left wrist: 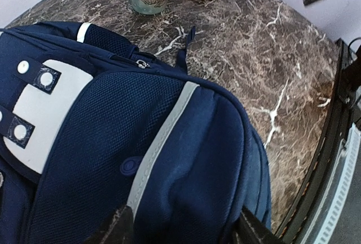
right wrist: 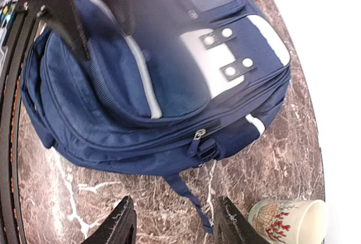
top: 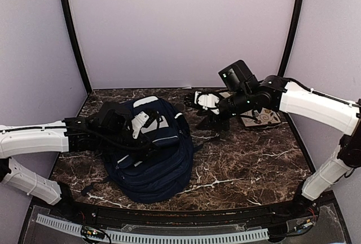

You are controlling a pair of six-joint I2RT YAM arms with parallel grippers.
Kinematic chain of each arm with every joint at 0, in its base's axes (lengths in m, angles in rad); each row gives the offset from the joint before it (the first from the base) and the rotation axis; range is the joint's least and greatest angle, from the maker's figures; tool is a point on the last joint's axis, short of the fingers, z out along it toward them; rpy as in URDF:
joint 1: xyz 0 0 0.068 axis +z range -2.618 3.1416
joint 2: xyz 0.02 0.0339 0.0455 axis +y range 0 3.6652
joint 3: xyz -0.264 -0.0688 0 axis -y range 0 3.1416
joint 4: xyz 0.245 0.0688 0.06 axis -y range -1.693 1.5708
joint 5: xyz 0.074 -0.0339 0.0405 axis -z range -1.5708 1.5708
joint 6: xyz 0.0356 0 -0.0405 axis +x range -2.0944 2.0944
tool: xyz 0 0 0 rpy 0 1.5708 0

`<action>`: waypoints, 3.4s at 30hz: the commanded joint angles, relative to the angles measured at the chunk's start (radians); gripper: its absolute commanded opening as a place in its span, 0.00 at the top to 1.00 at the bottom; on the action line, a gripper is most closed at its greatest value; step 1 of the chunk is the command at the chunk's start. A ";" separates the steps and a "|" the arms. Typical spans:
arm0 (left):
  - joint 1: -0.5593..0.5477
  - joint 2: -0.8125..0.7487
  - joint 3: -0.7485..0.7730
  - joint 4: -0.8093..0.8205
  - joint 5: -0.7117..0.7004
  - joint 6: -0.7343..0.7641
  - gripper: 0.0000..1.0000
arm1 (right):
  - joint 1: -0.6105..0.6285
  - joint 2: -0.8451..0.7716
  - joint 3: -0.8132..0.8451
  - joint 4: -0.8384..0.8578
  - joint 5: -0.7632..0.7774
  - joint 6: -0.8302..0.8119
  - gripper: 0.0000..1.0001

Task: Pack the student bag
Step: Set the student bag in the upper front pocket, then adjust the student bag at the center of the board, then grab the upper front pocket of the student bag, then hold the student bag at the center of the board.

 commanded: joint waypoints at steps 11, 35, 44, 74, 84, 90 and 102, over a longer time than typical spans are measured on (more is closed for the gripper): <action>0.004 -0.418 -0.074 -0.316 -0.128 -0.257 0.25 | -0.032 0.292 0.323 0.025 -0.287 0.164 0.50; 0.004 -0.193 -0.118 -0.583 -0.164 -0.478 0.31 | 0.015 0.769 0.569 -0.038 -0.270 0.254 0.54; 0.004 -0.234 -0.183 -0.443 -0.138 -0.398 0.40 | -0.049 0.936 0.722 -0.072 -0.180 0.315 0.55; 0.122 -0.122 -0.204 -0.261 0.048 -0.147 0.80 | -0.060 0.950 0.728 -0.073 -0.196 0.312 0.55; 0.122 -0.145 -0.197 -0.273 0.112 -0.196 0.97 | -0.054 0.912 0.749 -0.096 -0.242 0.336 0.55; 0.121 -0.182 -0.197 -0.276 0.150 -0.219 1.00 | -0.007 0.811 0.724 -0.061 -0.336 0.371 0.55; 0.121 -0.256 -0.220 -0.243 0.248 -0.270 1.00 | 0.119 1.011 0.875 -0.056 -0.457 0.466 0.55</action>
